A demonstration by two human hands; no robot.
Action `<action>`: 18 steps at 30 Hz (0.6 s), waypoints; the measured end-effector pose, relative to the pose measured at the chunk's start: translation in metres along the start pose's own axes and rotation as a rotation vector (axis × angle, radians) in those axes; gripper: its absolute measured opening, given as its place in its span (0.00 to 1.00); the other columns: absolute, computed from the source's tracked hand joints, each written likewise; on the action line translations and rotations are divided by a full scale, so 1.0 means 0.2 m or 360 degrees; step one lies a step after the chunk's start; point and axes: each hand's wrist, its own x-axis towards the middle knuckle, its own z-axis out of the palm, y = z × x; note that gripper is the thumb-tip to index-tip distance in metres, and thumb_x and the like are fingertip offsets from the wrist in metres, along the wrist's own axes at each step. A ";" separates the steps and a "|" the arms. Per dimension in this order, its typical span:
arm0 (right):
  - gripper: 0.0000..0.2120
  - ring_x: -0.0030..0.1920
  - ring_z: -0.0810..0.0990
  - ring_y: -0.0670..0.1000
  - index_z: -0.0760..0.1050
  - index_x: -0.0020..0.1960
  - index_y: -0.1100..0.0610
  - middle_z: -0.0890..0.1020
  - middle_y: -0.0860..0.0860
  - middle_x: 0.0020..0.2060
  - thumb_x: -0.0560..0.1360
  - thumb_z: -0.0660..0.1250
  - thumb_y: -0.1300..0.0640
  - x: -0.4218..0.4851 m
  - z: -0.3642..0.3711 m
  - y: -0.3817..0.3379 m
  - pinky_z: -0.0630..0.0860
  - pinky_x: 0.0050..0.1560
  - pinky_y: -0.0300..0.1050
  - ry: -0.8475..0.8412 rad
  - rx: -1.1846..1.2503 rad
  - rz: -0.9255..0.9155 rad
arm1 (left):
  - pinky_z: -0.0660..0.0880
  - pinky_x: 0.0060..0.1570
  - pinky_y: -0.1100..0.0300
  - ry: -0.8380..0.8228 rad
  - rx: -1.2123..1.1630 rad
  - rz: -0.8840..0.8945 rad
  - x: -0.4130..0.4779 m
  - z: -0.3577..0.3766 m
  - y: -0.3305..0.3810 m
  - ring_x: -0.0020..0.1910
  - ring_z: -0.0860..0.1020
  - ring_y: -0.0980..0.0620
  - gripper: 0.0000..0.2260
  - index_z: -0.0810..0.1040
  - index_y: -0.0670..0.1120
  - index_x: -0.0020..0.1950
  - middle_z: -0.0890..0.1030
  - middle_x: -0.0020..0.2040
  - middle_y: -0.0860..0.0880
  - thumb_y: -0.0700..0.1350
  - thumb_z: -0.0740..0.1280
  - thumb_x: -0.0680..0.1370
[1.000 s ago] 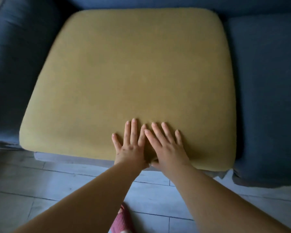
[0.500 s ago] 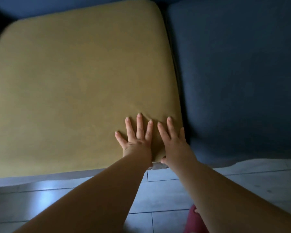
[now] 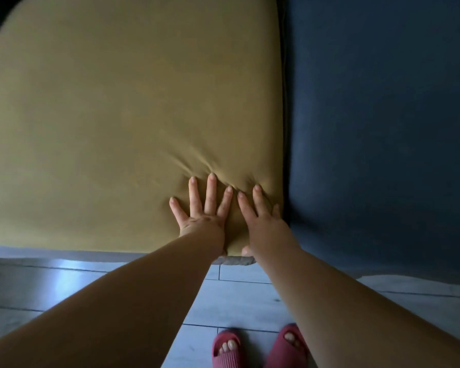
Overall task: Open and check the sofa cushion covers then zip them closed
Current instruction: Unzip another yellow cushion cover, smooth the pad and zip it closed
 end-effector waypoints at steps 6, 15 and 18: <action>0.58 0.75 0.55 0.68 0.33 0.77 0.41 0.32 0.47 0.77 0.68 0.77 0.47 0.03 0.01 0.00 0.69 0.67 0.55 -0.0019 -0.0074 -0.0010 | 0.35 0.60 0.24 0.0102 -0.0022 0.0009 0.02 0.04 0.00 0.65 0.20 0.34 0.61 0.16 0.56 0.62 0.13 0.63 0.45 0.57 0.74 0.69; 0.56 0.76 0.54 0.66 0.33 0.77 0.42 0.33 0.46 0.77 0.70 0.76 0.46 -0.06 -0.03 0.03 0.66 0.69 0.55 0.0061 0.0048 -0.0163 | 0.43 0.67 0.28 0.0387 0.0004 -0.0025 -0.12 0.04 0.01 0.71 0.27 0.36 0.61 0.20 0.54 0.69 0.20 0.70 0.45 0.60 0.74 0.68; 0.50 0.77 0.52 0.58 0.39 0.79 0.46 0.37 0.45 0.78 0.73 0.72 0.46 -0.19 -0.10 0.19 0.61 0.71 0.54 0.0221 0.0013 -0.0385 | 0.41 0.70 0.33 0.0515 -0.0093 -0.0020 -0.24 0.06 0.17 0.73 0.28 0.39 0.60 0.19 0.52 0.69 0.23 0.72 0.42 0.64 0.72 0.68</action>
